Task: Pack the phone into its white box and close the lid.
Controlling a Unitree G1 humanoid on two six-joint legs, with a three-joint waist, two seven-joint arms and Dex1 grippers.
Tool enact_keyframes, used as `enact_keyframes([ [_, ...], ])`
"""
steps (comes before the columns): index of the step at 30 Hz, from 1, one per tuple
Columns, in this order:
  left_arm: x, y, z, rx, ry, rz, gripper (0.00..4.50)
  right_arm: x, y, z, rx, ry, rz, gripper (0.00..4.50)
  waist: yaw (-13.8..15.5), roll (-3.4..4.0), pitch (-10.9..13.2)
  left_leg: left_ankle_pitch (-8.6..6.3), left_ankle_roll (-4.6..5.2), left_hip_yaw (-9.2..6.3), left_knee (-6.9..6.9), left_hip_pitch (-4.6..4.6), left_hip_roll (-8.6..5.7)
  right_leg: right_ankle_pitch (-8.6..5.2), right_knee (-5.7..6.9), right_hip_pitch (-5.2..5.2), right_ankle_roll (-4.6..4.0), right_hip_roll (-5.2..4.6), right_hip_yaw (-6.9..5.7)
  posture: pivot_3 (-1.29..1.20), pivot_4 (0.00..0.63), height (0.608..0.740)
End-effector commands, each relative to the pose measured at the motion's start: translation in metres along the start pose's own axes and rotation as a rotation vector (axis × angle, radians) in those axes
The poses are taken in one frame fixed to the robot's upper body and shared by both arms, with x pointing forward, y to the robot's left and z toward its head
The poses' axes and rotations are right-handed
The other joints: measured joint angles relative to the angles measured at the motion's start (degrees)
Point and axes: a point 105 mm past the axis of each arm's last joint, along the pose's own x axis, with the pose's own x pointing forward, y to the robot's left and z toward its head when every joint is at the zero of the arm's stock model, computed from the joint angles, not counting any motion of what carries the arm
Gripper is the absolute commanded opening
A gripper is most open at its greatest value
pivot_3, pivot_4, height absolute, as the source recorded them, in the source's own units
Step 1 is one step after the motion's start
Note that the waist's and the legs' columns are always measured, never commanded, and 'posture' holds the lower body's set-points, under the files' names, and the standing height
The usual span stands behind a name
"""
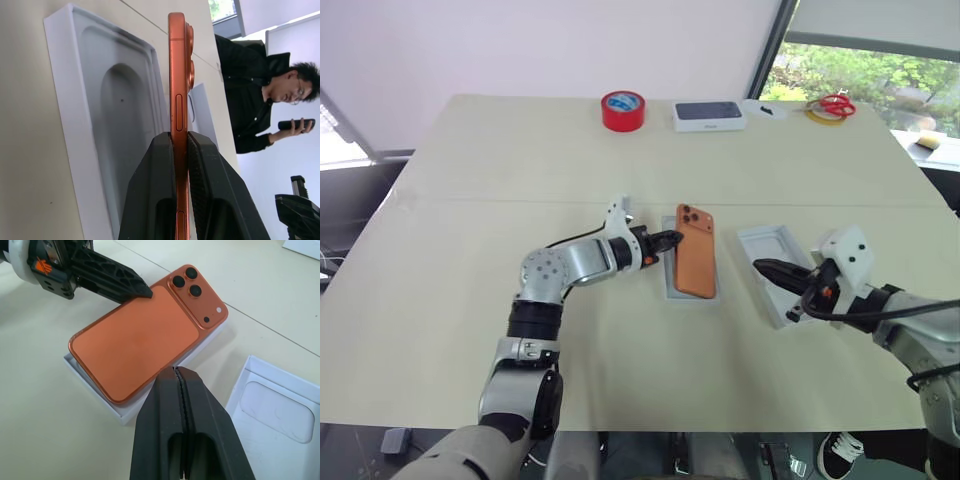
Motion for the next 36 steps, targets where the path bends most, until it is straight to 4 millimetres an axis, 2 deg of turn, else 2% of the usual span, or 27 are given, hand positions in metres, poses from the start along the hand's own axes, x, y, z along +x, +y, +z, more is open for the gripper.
enact_keyframes([
  [1,0.000,-0.008,-0.001,0.025,0.008,-0.027,0.20,-0.002,0.002,0.008,-0.054,-0.020,0.003,0.00,0.01,0.00,0.00,0.00,0.00,0.00,0.00,0.00,0.00,0.00,0.00,0.00,0.00,0.00,0.00,0.00,0.150,0.730],
  [4,-0.004,-0.007,-0.001,0.030,0.008,-0.028,1.32,0.000,0.002,0.007,-0.065,-0.010,0.008,0.00,-0.03,0.00,0.00,0.00,0.00,0.00,0.00,0.00,0.00,0.00,0.00,0.00,0.00,0.00,-0.01,0.00,0.150,0.730],
  [9,-0.017,-0.008,0.007,0.045,-0.004,-0.037,3.72,0.006,0.001,0.003,-0.087,0.018,0.010,0.00,-0.07,-0.01,0.00,0.01,0.00,-0.01,0.03,0.01,0.00,0.00,0.02,0.03,0.00,0.00,-0.01,0.00,0.150,0.730],
  [17,-0.053,-0.013,0.020,0.239,0.020,-0.025,3.72,0.025,-0.020,-0.013,-0.157,0.129,-0.086,0.00,-0.14,0.01,0.01,0.15,-0.23,0.00,0.04,0.04,0.03,0.00,0.08,0.01,0.00,0.03,0.00,0.00,0.150,0.730],
  [20,-0.067,-0.003,0.027,0.373,0.017,0.071,3.72,0.034,-0.025,-0.018,-0.152,0.176,-0.115,0.00,-0.12,0.02,0.01,0.16,-0.26,0.01,0.04,0.04,0.03,0.00,0.08,0.02,0.00,0.02,0.00,0.00,0.150,0.730],
  [23,-0.068,0.012,0.019,0.615,0.096,0.197,2.92,0.049,-0.016,-0.017,-0.179,0.191,-0.087,0.00,-0.10,0.04,0.01,0.17,-0.27,0.02,0.03,0.05,0.03,0.00,0.08,0.00,0.00,0.03,-0.01,0.00,0.150,0.730],
  [27,-0.053,0.027,0.003,0.783,0.200,0.244,0.84,0.067,-0.013,-0.026,-0.234,0.265,-0.106,0.00,0.12,0.06,0.00,0.18,-0.29,0.05,0.05,0.03,0.01,0.00,0.07,-0.01,-0.01,0.01,-0.01,0.00,0.150,0.730],
  [28,-0.048,0.027,0.000,0.805,0.208,0.236,0.50,0.071,-0.014,-0.028,-0.242,0.280,-0.116,0.00,0.08,0.05,0.00,0.17,-0.28,0.05,0.08,-0.01,0.01,0.00,0.07,-0.04,0.00,-0.01,-0.01,0.00,0.150,0.730],
  [36,-0.007,0.014,-0.015,0.869,0.244,0.136,0.50,0.101,-0.008,-0.033,-0.264,0.319,-0.117,0.00,-0.14,0.07,0.00,0.23,-0.32,0.21,0.14,-0.27,0.03,0.01,0.14,-0.29,0.00,0.02,-0.02,0.00,0.150,0.730],
])
